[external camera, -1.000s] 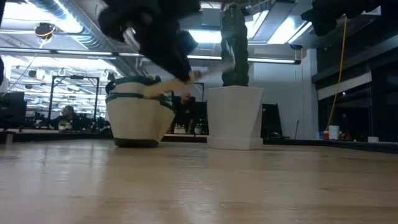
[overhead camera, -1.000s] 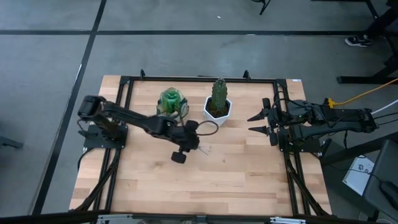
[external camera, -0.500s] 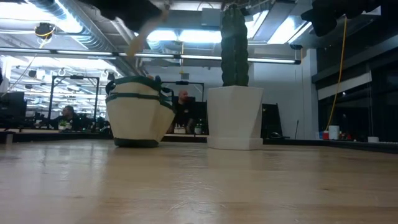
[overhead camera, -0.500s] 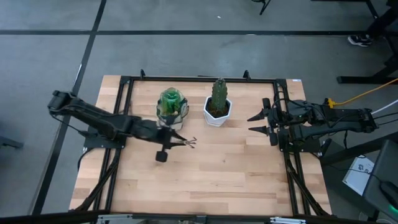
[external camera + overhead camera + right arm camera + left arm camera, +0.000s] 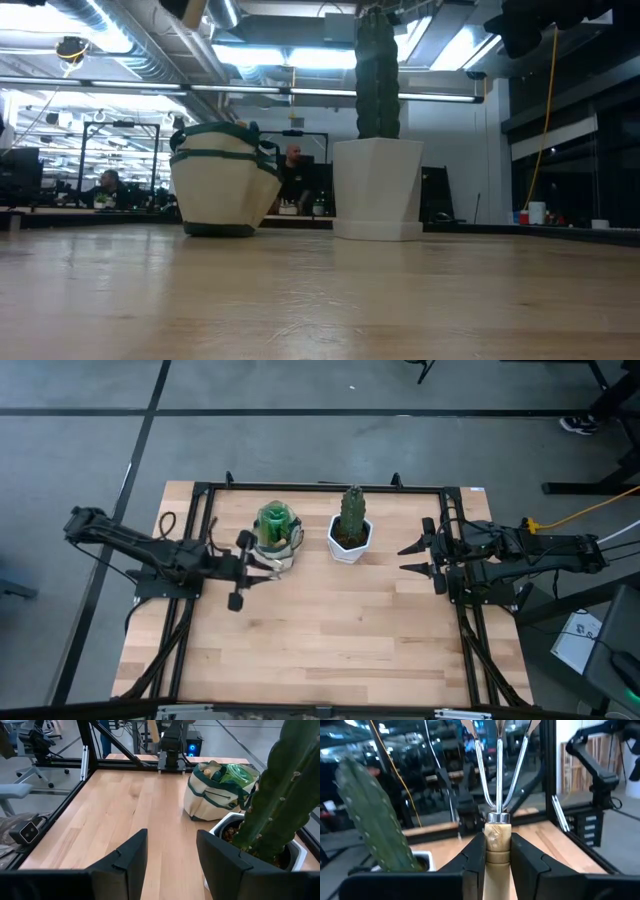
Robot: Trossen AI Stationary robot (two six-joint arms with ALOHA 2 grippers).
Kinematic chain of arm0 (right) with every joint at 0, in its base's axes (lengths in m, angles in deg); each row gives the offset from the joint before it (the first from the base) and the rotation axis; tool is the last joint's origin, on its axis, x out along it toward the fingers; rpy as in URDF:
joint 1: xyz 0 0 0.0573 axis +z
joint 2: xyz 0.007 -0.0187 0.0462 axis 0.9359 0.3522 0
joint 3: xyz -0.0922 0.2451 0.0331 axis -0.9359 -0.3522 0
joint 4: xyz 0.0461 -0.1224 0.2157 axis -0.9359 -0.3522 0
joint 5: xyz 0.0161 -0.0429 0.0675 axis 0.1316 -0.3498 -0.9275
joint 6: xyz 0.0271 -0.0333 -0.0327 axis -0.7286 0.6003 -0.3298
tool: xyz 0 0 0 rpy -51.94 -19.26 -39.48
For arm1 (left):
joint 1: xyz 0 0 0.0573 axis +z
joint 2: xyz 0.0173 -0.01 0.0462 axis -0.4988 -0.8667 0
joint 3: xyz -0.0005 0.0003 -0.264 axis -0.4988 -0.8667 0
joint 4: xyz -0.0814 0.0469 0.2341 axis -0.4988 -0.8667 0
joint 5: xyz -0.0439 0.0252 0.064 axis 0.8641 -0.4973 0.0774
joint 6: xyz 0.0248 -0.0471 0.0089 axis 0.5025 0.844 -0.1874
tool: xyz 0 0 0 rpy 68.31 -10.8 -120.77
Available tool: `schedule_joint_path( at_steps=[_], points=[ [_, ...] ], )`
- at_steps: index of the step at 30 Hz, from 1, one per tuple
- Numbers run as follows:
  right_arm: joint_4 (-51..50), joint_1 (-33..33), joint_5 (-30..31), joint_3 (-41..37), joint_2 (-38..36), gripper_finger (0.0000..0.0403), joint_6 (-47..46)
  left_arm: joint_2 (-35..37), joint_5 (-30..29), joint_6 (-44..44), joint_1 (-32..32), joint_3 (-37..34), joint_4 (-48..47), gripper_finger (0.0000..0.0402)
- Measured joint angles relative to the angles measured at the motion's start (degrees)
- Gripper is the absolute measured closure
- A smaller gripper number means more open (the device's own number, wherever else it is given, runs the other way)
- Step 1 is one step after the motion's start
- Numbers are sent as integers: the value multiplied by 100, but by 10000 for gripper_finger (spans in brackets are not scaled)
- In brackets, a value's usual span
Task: Pick & Place Garden tools in Gardening bag
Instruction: Put the brown hand rake into the brown gardening bag
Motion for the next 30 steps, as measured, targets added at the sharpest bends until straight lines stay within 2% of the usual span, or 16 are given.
schedule_joint_path(
  at_steps=[8, 17, 24, 30],
  points=[
    [0, 1, 1, 2, -1, 231, 0, 664, -266, -495, 149, 0, 87, 343],
    [0, 1, 1, 0, 0, 231, 2, 1369, -278, -608, 962, 0, 89, 343],
    [0, 0, 1, 0, 0, 231, 2, 1556, -32, -426, 1703, 0, 93, 343],
    [0, -1, 1, 2, 0, 231, 0, 1553, 499, -154, 2285, 0, 130, 343]
  ],
)
